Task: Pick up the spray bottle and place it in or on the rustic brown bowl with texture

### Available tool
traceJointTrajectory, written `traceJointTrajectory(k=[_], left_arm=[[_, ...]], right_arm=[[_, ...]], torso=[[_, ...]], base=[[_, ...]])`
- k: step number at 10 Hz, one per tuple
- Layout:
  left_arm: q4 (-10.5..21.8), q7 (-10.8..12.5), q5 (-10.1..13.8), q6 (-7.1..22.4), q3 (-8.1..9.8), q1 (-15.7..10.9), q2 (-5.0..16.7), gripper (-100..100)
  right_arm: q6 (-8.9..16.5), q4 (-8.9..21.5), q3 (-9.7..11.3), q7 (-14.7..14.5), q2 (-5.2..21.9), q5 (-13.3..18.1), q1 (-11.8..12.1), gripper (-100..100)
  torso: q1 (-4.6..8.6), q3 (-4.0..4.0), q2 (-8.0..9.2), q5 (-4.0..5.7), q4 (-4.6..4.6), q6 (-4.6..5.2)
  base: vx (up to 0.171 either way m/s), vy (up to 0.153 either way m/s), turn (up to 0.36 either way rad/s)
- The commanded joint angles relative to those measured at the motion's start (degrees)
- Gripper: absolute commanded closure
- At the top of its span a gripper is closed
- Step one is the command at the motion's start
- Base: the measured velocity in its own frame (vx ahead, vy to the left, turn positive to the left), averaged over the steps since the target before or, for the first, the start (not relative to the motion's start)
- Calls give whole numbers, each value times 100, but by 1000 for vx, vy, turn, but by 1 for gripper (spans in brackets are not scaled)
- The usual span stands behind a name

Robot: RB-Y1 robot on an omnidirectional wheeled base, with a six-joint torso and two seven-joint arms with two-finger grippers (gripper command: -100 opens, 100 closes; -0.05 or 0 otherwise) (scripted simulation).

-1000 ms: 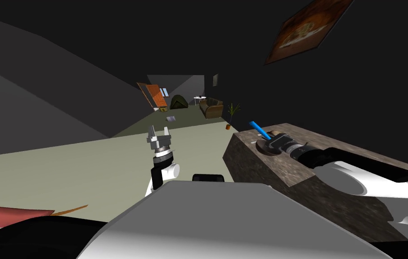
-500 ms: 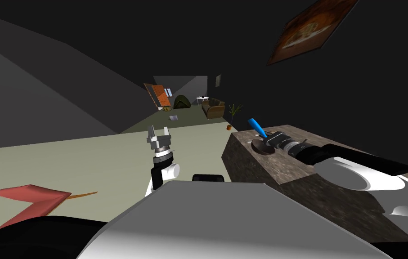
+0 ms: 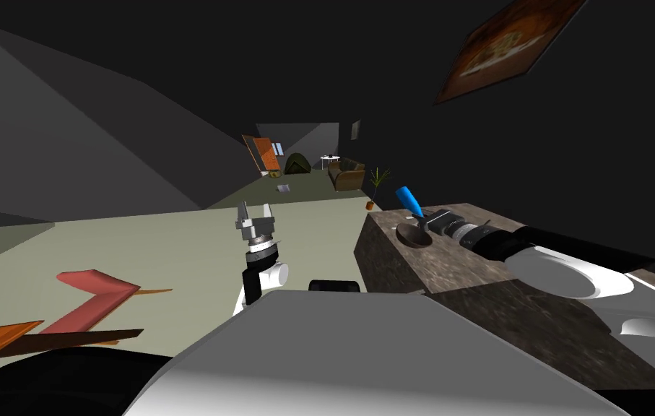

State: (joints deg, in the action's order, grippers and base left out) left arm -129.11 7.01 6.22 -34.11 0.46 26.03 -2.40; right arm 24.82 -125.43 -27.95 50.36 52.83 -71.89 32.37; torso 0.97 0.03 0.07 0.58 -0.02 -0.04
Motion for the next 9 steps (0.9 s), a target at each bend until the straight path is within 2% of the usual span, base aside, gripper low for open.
traceJointTrajectory(k=[1, 4, 7, 8, 9], left_arm=[[0, 0, 0, 0, 0, 0, 0, 0], [0, 0, 0, 0, 1, 0, 1, 0], [0, 0, 0, 0, 0, 1, 0, 0], [0, 0, 0, 0, 0, 1, 0, 0], [0, 0, 0, 0, 0, 2, 0, 0]], right_arm=[[-56, 78, 75, 255, 147, -286, -65, 100], [-158, 203, 188, 630, 396, -781, -128, 100], [-239, 300, 286, 898, 588, -1098, -153, 100], [-216, 285, 263, 826, 549, -1031, -153, 100], [-222, 291, 267, 849, 556, -1044, -155, -100]], torso=[[0, 0, 0, 0, 0, 0], [57, -8, -13, 15, -5, 2], [21, -15, -22, 11, -9, 3], [16, -17, -26, 9, -9, 2], [-12, -21, -34, 4, -10, 5]], base=[[-61, -190, 175], [-55, -245, 156], [-47, -158, 109], [-15, -68, 34], [-3, -14, -4]])
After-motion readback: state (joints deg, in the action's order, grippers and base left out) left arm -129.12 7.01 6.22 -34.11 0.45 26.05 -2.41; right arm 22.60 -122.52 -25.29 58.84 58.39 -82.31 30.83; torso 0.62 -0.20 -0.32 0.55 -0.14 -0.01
